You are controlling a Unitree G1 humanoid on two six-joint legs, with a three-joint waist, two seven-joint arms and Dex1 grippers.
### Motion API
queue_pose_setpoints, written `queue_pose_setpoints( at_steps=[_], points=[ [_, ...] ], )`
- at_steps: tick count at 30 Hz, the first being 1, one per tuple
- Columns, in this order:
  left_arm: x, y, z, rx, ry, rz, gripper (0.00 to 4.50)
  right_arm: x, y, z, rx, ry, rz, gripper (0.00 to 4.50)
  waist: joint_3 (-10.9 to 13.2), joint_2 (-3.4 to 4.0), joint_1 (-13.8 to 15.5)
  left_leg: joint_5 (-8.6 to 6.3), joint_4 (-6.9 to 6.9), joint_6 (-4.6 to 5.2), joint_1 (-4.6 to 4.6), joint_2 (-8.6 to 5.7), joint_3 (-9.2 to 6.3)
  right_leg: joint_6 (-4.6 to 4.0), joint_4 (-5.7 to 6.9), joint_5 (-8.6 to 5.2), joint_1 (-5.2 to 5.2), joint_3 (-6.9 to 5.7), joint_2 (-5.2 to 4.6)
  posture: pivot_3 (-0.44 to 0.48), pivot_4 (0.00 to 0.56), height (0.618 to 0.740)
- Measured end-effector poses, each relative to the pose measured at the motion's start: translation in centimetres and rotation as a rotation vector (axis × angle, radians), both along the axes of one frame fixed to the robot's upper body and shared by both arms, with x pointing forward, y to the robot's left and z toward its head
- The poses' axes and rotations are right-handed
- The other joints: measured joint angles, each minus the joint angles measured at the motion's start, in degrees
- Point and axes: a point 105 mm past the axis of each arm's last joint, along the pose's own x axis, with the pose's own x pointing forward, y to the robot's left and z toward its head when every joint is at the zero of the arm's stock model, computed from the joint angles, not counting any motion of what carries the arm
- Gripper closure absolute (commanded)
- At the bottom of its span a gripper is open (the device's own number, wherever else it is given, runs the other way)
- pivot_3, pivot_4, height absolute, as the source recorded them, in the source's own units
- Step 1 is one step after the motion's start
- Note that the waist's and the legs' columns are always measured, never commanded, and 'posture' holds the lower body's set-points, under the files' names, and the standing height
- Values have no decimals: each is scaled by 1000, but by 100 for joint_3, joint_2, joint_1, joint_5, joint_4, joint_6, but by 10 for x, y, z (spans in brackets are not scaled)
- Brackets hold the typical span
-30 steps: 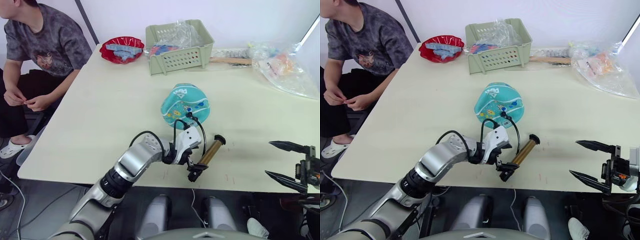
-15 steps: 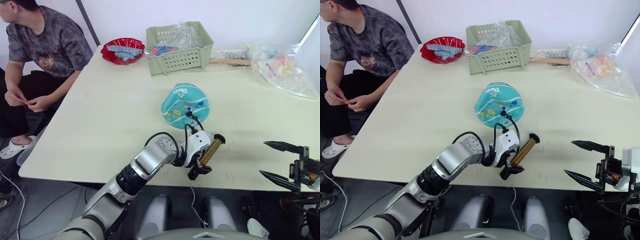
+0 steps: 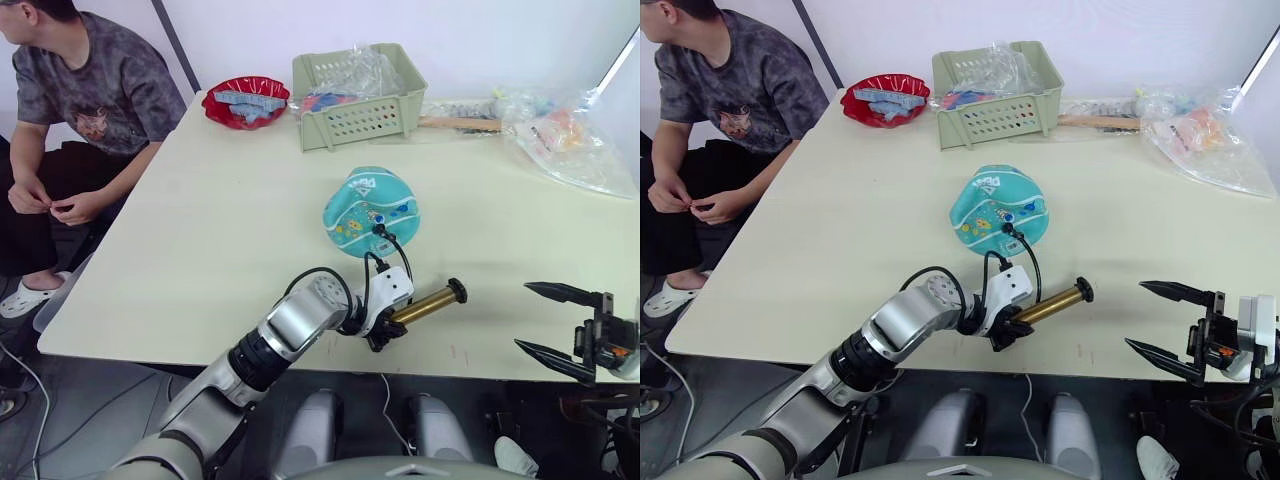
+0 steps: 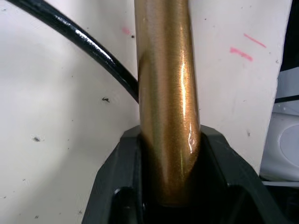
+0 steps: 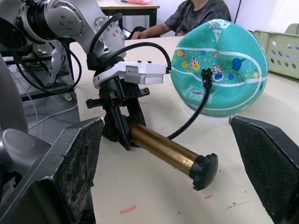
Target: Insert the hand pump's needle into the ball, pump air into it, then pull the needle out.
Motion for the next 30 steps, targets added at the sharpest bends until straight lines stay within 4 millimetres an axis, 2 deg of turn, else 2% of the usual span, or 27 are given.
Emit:
queue_pose_setpoints(
  at_steps=[8, 11, 15, 19, 23, 26, 30],
  points=[
    [1, 4, 2, -45, -3, -1, 3464, 4, 2, 2, 17, -12, -8, 0, 0, 0, 2, 0, 0, 0, 0, 0, 0, -1, 0, 0, -1, 0, 0, 0, 150, 740],
    [5, 8, 6, -99, -45, -10, 3464, 11, 3, 2, 68, 8, -67, 0, 0, 1, -4, 0, -1, 0, -1, 8, 0, -3, 0, 1, -3, 2, 0, 0, 150, 740],
    [9, 13, 16, -192, -157, -47, 3464, 22, 13, 5, 166, 26, -152, 0, 0, 2, 9, 0, -1, -1, -3, 22, 4, -6, -1, 3, -5, 7, -1, 0, 150, 740],
    [6, 11, 22, -280, -206, -73, 3464, 31, 20, 7, 262, 57, -238, 0, -1, 3, 18, 0, -1, 0, -12, 21, 7, -7, -2, 3, -15, 10, -5, 0, 150, 740],
    [7, 10, 30, -368, -255, -74, 3464, 42, 23, 7, 371, 146, -359, 0, -1, 3, 11, -1, -2, 0, -13, 21, 9, -7, -1, 3, -18, 11, -3, 0, 150, 740],
    [8, 10, 31, -419, -271, -64, 3464, 48, 39, 3, 449, 258, -394, 0, -2, 5, 3, -1, -5, 0, -14, 24, 13, -10, 2, 5, -26, 16, 2, 0, 150, 740],
    [9, 11, 28, -442, -271, -68, 3464, 60, 55, 7, 598, 387, -422, 0, -2, 5, -9, 0, -5, 1, -15, 24, 18, -15, 3, 10, -35, 31, 12, 0, 150, 740]
  ],
)
